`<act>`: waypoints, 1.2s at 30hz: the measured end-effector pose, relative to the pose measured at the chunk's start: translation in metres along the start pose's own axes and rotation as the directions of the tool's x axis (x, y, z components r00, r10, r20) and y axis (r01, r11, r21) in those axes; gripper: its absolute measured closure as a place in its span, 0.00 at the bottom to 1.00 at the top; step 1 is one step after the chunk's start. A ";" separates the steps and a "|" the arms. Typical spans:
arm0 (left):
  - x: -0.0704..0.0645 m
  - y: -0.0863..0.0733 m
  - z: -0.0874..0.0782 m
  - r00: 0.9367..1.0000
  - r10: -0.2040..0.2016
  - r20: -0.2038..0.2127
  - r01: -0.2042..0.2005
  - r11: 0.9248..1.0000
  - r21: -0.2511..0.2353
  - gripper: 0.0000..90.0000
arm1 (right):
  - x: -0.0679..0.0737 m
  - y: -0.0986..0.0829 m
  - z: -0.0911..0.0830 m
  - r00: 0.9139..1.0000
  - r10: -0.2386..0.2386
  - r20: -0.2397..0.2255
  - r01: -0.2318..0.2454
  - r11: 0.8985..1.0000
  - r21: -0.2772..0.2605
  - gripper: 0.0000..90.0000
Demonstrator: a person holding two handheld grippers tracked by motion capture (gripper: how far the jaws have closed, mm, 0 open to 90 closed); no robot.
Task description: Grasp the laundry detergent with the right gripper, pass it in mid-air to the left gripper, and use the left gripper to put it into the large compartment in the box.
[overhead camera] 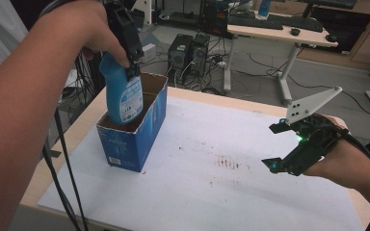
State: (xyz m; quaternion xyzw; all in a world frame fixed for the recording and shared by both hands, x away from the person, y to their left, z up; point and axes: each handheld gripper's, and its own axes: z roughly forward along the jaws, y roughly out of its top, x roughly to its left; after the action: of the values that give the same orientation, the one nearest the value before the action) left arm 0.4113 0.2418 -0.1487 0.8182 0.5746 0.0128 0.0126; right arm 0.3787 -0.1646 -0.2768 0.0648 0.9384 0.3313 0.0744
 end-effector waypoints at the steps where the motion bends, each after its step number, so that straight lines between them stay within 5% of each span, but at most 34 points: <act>1: 0.001 0.001 0.005 1.000 0.011 0.006 -0.011 1.000 0.006 0.43 | 0.000 -0.001 0.000 1.000 0.002 0.001 -0.002 1.000 0.003 0.01; 12: 0.000 0.007 0.058 0.986 0.165 0.038 -0.167 0.985 0.049 0.43 | 0.001 -0.005 0.006 1.000 0.017 -0.002 -0.017 1.000 0.009 0.01; 20: 0.002 0.008 0.090 0.959 0.280 0.049 -0.283 0.957 0.061 0.43 | 0.001 -0.007 0.010 1.000 0.023 -0.006 -0.023 1.000 0.018 0.01; 28: 0.004 0.007 0.115 0.920 0.388 0.046 -0.390 0.919 0.050 0.43 | 0.001 -0.006 0.015 1.000 0.022 -0.013 -0.022 0.999 0.034 0.01; 29: 0.004 0.007 0.118 0.912 0.409 0.043 -0.411 0.910 0.054 0.43 | 0.001 -0.006 0.015 1.000 0.021 -0.015 -0.021 0.999 0.033 0.01; 30: 0.004 0.007 0.121 0.912 0.409 0.040 -0.411 0.911 0.046 0.43 | 0.002 -0.006 0.016 1.000 0.024 -0.014 -0.023 0.999 0.034 0.01; 32: 0.005 0.007 0.126 0.895 0.445 0.033 -0.446 0.893 0.059 0.43 | 0.002 -0.006 0.017 1.000 0.024 -0.016 -0.023 0.999 0.039 0.01; 35: 0.006 0.007 0.134 0.889 0.456 0.034 -0.458 0.887 0.061 0.43 | 0.002 -0.005 0.018 1.000 0.016 -0.019 -0.016 0.999 0.040 0.01; 36: 0.008 0.007 0.136 0.883 0.469 0.036 -0.470 0.880 0.064 0.43 | 0.002 -0.005 0.018 1.000 0.018 -0.018 -0.017 0.999 0.042 0.01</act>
State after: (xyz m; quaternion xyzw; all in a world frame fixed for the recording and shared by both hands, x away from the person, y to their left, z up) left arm 0.4257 0.2457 -0.2846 0.9329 0.3595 -0.0130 -0.0145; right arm 0.3792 -0.1569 -0.2939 0.0714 0.9451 0.3130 0.0615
